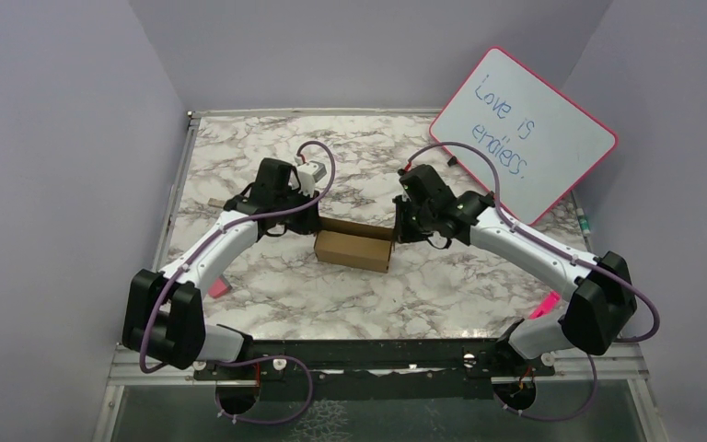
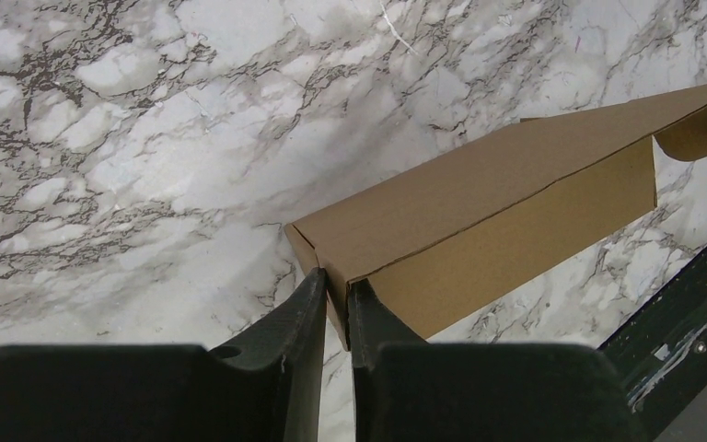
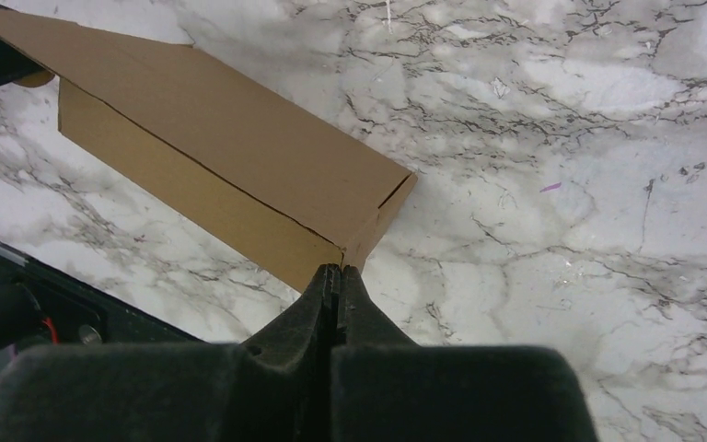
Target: Fold the paper box
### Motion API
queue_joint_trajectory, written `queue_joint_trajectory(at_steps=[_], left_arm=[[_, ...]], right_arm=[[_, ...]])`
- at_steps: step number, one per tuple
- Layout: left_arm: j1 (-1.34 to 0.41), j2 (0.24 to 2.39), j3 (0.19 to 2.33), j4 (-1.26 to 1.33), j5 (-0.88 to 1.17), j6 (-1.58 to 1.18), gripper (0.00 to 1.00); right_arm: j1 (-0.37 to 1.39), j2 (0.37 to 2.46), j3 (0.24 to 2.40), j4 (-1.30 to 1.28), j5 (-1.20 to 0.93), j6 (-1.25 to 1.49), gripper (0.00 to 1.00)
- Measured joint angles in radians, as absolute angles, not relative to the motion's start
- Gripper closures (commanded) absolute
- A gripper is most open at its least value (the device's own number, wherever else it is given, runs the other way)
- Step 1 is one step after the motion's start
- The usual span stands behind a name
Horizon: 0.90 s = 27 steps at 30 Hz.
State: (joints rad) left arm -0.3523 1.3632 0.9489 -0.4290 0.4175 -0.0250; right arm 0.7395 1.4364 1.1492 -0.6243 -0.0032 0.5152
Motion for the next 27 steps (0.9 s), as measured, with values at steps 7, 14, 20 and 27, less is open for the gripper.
queue_joint_trajectory(at_steps=[7, 14, 20, 27], left_arm=[[-0.352, 1.354, 0.939, -0.421, 0.410, -0.044, 0.85], [-0.352, 1.345, 0.932, -0.421, 0.399, -0.044, 0.85], [-0.352, 1.341, 0.925, -0.413, 0.390, -0.044, 0.85], [-0.350, 1.319, 0.904, -0.407, 0.376, -0.040, 0.85]], right_arm=[[0.739, 1.464, 1.180, -0.641, 0.017, 0.595, 0.99], [0.738, 1.499, 1.218, -0.662, 0.037, 0.628, 0.99], [0.738, 1.543, 1.273, -0.703, 0.039, 0.628, 0.99], [0.735, 1.597, 1.340, -0.752, 0.031, 0.602, 0.99]])
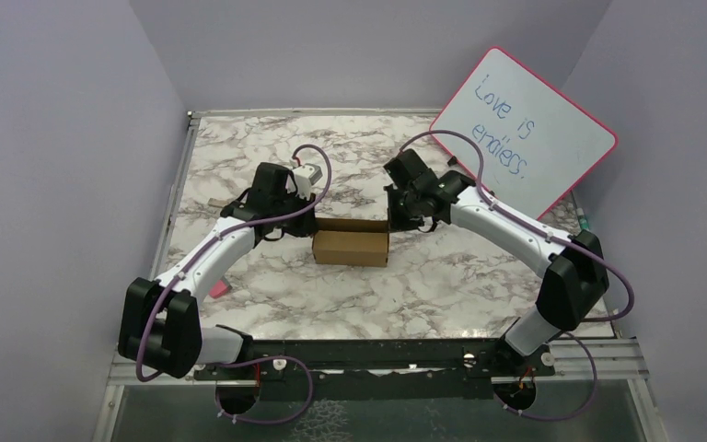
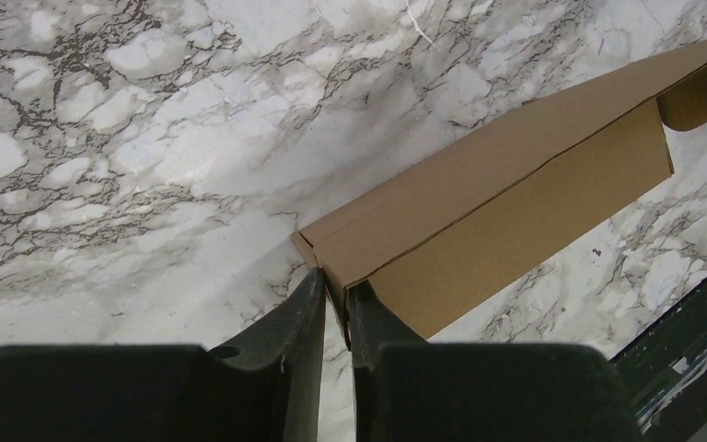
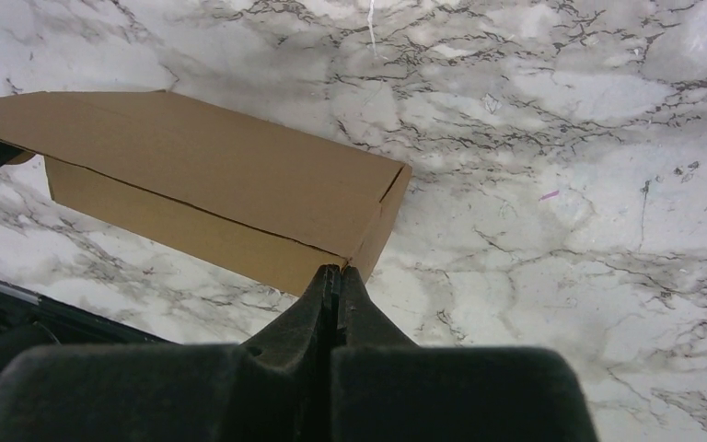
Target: Fold the paper box
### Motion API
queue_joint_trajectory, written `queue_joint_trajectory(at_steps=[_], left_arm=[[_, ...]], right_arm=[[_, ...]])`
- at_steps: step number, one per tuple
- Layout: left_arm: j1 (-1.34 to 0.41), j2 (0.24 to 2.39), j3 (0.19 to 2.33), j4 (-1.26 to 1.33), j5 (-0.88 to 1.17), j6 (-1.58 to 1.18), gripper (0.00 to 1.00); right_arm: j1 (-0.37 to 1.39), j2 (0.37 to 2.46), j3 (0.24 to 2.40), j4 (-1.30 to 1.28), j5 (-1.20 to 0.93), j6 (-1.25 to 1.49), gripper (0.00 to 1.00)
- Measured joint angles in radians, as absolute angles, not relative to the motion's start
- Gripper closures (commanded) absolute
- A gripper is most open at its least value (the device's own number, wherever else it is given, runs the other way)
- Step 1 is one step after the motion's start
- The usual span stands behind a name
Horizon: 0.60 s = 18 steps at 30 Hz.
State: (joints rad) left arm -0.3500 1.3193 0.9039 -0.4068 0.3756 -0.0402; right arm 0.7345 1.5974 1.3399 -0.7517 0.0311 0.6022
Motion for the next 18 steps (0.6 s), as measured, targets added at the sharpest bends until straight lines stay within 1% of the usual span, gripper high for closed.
queue_joint_trajectory(at_steps=[6, 18], left_arm=[[-0.349, 1.309, 0.891, -0.405, 0.363, -0.039, 0.85], [-0.349, 1.287, 0.867, -0.397, 0.346, -0.038, 0.85]], right_arm=[[0.731, 1.646, 1.390, -0.791, 0.010, 0.586, 0.97], [0.723, 1.660, 1.412, -0.838, -0.054, 0.583, 0.96]])
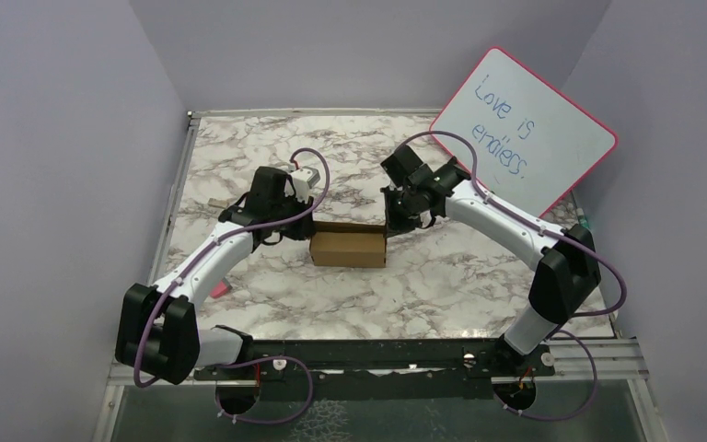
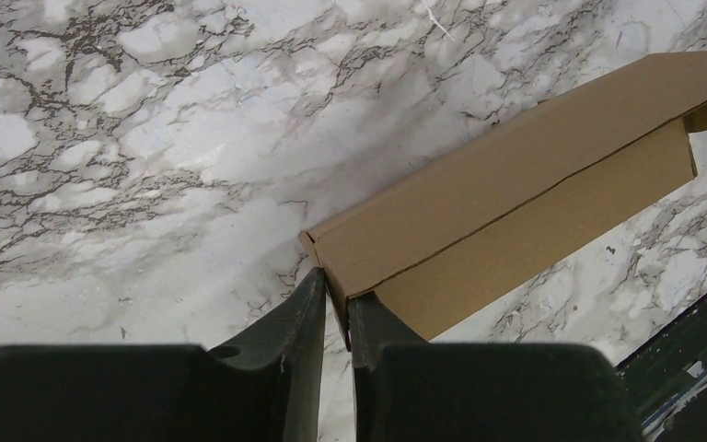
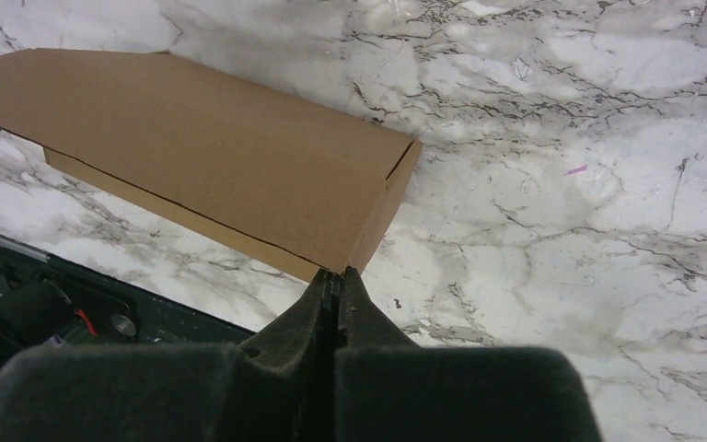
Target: Fold the paper box
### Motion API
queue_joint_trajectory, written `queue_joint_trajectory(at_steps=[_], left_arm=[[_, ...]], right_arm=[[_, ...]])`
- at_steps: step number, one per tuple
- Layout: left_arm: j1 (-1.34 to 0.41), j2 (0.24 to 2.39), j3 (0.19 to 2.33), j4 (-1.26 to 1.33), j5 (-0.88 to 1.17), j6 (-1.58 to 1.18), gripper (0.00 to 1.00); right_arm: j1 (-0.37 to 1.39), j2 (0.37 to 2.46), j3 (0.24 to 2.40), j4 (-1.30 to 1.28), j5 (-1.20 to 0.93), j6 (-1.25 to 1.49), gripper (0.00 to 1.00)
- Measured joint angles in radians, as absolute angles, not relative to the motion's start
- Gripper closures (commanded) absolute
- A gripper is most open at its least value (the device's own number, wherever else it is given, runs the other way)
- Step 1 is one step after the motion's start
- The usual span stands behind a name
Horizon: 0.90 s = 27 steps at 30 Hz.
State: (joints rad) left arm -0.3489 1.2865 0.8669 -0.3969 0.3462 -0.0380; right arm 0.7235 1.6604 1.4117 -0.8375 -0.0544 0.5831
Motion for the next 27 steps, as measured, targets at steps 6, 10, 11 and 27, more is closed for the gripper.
queue_joint_trajectory(at_steps=[6, 10, 11, 27], left_arm=[[-0.351, 1.268, 0.854, -0.400, 0.345, -0.042, 0.85], [-0.356, 1.256, 0.844, -0.401, 0.342, -0.043, 0.85], [-0.356, 1.253, 0.842, -0.401, 0.343, -0.044, 0.85], [-0.368, 1.245, 0.838, -0.400, 0.348, -0.072, 0.85]], right_arm=[[0.724, 1.661, 1.438, -0.865, -0.057, 0.575, 0.90], [0.724, 1.654, 1.427, -0.851, -0.048, 0.575, 0.81], [0.725, 1.644, 1.411, -0.834, -0.042, 0.575, 0.79], [0.783, 1.280, 0.997, -0.469, 0.094, 0.506, 0.69]])
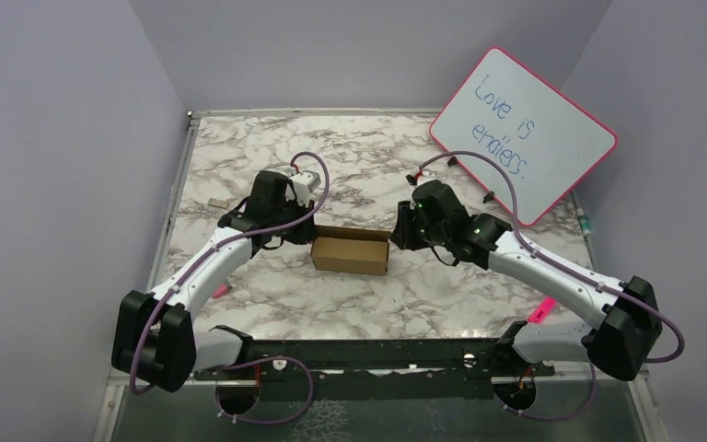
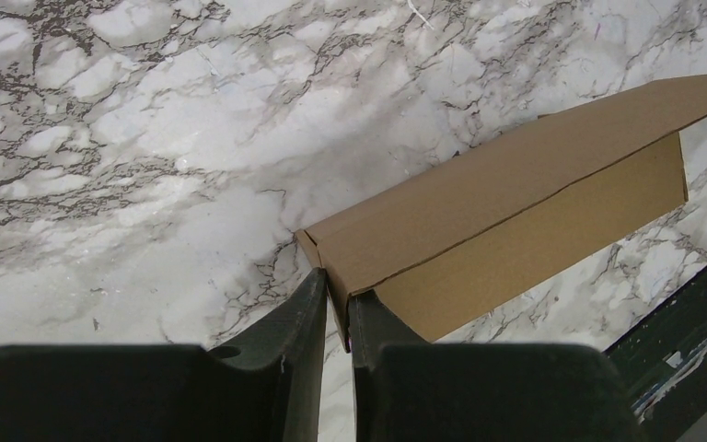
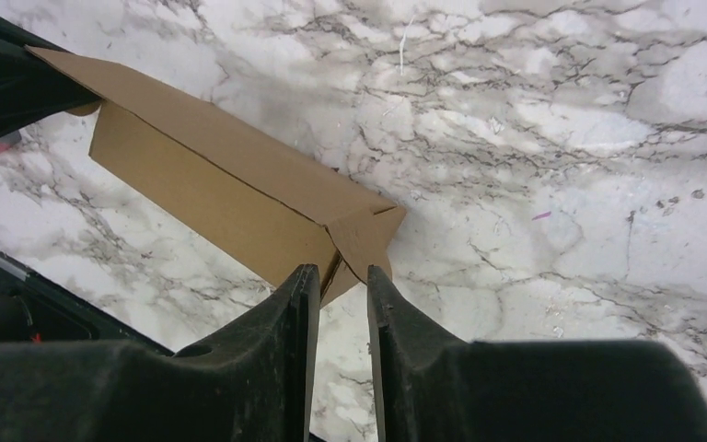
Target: Fold the paper box
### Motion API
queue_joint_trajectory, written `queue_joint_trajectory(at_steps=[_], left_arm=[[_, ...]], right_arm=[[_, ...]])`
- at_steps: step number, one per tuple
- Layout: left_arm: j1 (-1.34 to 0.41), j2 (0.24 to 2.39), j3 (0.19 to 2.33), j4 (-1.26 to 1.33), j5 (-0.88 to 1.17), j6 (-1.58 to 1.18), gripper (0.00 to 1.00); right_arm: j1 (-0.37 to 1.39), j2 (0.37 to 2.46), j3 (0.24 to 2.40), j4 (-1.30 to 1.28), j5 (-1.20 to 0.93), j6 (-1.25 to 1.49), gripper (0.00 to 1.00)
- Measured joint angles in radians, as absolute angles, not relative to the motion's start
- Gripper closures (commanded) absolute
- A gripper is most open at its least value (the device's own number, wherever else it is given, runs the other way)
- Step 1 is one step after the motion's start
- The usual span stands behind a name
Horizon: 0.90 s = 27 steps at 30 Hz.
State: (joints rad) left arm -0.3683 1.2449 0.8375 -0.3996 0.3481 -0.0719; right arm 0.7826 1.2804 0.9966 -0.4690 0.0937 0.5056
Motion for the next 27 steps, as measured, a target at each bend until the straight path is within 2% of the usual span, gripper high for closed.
queue_joint_trajectory(at_steps=[12, 17, 21, 24, 27], left_arm=[[-0.368, 1.239, 0.833, -0.398, 0.349, -0.076, 0.85], [-0.368, 1.234, 0.828, -0.398, 0.349, -0.081, 0.85], [-0.369, 1.234, 0.827, -0.398, 0.351, -0.090, 0.85], [-0.369, 1.229, 0.822, -0.393, 0.355, -0.097, 0.85], [-0.369, 1.221, 0.813, -0.390, 0.355, -0.105, 0.85]], right_arm=[[0.783, 1.251, 0.916, -0.356, 0.118, 0.420, 0.68], [0.783, 1.258, 0.892, -0.323, 0.120, 0.393, 0.78], [0.783, 1.266, 0.892, -0.323, 0.117, 0.399, 0.92], [0.784, 1.269, 0.901, -0.331, 0.109, 0.426, 0.98], [0.785, 1.282, 0.927, -0.354, 0.108, 0.455, 0.99]])
